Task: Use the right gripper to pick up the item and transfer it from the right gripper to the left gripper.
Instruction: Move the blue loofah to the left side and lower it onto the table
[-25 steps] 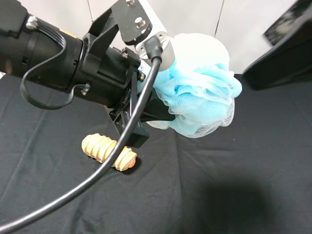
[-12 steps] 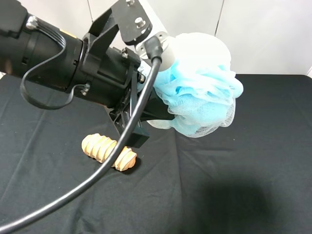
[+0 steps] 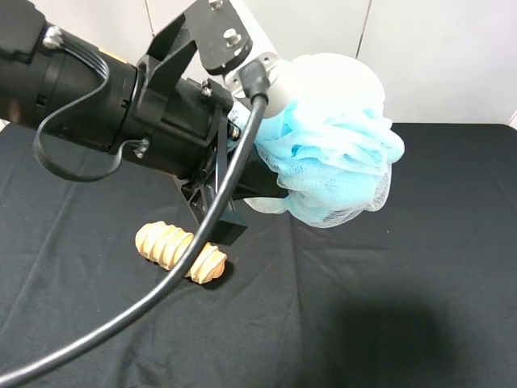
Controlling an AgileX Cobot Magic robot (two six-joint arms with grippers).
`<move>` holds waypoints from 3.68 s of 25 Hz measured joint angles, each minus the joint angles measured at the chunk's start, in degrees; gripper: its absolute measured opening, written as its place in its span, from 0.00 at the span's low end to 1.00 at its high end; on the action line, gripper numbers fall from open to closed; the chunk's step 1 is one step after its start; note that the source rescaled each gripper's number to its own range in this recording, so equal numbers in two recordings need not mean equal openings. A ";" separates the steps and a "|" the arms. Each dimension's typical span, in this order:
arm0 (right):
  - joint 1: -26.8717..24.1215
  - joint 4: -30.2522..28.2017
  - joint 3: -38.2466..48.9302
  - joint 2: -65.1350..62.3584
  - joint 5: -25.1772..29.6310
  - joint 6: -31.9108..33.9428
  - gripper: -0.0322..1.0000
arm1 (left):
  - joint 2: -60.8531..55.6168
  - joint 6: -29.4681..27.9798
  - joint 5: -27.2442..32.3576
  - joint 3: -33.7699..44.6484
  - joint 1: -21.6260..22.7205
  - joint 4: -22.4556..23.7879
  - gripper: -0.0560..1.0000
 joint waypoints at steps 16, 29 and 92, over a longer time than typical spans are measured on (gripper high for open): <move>0.00 0.23 9.00 -13.52 -9.39 0.34 1.00 | 0.00 0.00 0.00 0.00 0.00 -0.19 0.12; 0.00 0.57 9.42 -13.52 -10.06 0.34 1.00 | 0.00 0.00 0.00 0.00 0.00 -0.19 0.10; -38.80 2.78 9.42 -21.11 -10.24 0.34 1.00 | 2.68 -55.55 21.78 -16.22 32.03 44.97 0.06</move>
